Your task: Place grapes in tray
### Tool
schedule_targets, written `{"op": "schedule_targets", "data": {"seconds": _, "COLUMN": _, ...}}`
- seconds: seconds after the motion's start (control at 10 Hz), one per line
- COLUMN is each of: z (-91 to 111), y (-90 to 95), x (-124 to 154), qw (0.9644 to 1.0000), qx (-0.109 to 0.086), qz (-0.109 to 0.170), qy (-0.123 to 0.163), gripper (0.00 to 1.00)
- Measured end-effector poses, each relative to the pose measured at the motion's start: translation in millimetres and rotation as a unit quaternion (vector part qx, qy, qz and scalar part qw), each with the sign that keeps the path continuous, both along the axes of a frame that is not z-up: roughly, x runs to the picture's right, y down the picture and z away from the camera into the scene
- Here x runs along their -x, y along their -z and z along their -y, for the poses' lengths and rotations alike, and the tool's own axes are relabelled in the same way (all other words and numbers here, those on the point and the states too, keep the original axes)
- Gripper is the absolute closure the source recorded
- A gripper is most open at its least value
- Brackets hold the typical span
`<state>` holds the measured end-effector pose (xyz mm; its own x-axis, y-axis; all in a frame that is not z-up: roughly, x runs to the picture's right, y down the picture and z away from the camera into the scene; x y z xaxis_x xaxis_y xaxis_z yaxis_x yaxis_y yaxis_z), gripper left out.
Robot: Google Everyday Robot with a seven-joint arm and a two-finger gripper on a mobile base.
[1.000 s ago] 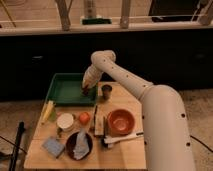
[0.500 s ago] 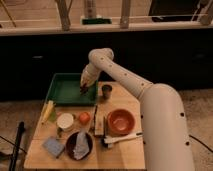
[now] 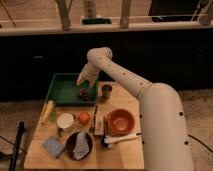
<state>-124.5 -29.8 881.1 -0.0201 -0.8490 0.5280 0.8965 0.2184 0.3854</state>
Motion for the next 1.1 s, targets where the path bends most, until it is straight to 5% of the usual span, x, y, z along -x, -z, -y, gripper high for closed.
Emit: {"op": "schedule_targets", "data": {"seconds": 1.1, "z": 2.7, "y": 6.3, "x": 3.0, "qw": 0.9999, "qx": 0.005, "qz": -0.007, "qy": 0.009, "gripper": 0.2}}
